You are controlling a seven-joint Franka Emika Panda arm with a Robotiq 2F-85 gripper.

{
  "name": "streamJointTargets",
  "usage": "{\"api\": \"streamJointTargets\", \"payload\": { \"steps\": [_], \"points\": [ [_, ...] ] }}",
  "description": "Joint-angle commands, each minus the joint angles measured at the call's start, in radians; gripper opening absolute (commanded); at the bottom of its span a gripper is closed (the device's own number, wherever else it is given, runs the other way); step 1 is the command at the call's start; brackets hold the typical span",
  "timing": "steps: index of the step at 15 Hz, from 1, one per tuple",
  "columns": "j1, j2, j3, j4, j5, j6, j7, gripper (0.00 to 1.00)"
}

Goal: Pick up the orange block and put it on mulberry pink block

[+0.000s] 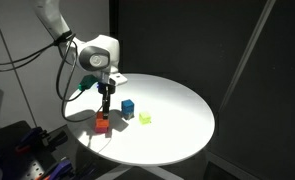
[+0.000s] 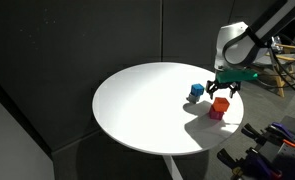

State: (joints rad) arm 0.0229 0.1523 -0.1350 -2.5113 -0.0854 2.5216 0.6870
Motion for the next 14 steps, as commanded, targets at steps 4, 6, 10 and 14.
{"api": "streamJointTargets", "payload": {
  "steps": [4,6,10,14],
  "points": [
    [-0.006,-0.146,0.022,-0.040,-0.028,-0.089,0.000,1.00],
    [-0.011,-0.190,0.041,-0.042,-0.011,-0.133,-0.052,1.00],
    [-0.010,-0.278,0.082,-0.037,0.013,-0.226,-0.217,1.00],
    [-0.004,-0.373,0.116,-0.040,0.020,-0.330,-0.397,1.00]
  ]
}}
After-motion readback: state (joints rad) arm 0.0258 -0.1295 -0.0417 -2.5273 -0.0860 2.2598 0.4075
